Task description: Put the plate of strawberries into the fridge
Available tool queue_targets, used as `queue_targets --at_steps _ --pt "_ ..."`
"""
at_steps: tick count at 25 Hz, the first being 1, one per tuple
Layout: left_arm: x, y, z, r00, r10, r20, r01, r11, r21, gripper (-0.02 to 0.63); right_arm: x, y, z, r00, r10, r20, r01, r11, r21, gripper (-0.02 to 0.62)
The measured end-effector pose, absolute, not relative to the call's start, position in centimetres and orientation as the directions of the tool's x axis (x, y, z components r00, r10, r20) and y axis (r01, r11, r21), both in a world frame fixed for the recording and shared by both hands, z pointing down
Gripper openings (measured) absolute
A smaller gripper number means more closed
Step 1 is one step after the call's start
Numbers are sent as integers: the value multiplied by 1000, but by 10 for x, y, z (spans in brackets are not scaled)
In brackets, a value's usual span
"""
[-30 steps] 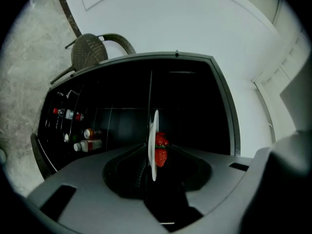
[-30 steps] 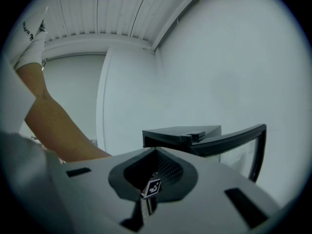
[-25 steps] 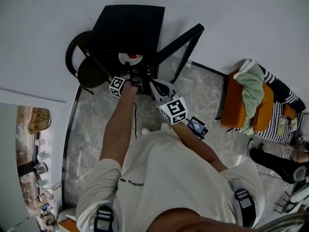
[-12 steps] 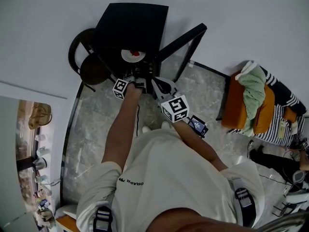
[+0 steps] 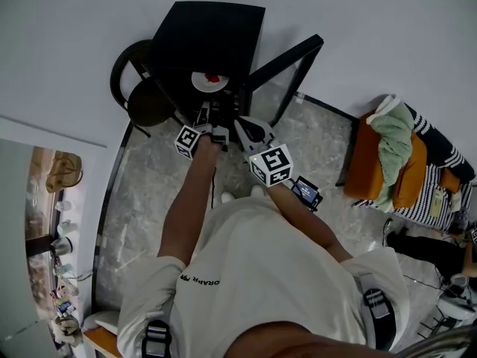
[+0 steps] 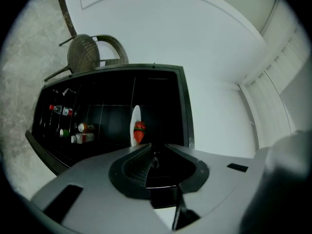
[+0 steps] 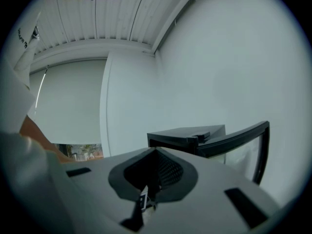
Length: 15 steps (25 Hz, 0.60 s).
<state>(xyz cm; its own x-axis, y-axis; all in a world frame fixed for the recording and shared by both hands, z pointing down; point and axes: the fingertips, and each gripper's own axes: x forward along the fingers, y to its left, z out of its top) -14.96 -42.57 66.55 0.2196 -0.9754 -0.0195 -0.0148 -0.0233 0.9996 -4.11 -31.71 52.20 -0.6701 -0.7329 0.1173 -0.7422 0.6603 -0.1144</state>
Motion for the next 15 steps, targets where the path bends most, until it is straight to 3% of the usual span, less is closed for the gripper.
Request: queue_targets --at_steps 9,15 --pt "-128 -402 625 256 -962 -96 21 -94 995 18 -38 -316 521 -668 -736 111 -744 657 -117 11" --pt "-122 -379 596 265 -956 -128 -36 -143 989 3 -33 -313 524 -659 -743 120 -752 646 -131 11"
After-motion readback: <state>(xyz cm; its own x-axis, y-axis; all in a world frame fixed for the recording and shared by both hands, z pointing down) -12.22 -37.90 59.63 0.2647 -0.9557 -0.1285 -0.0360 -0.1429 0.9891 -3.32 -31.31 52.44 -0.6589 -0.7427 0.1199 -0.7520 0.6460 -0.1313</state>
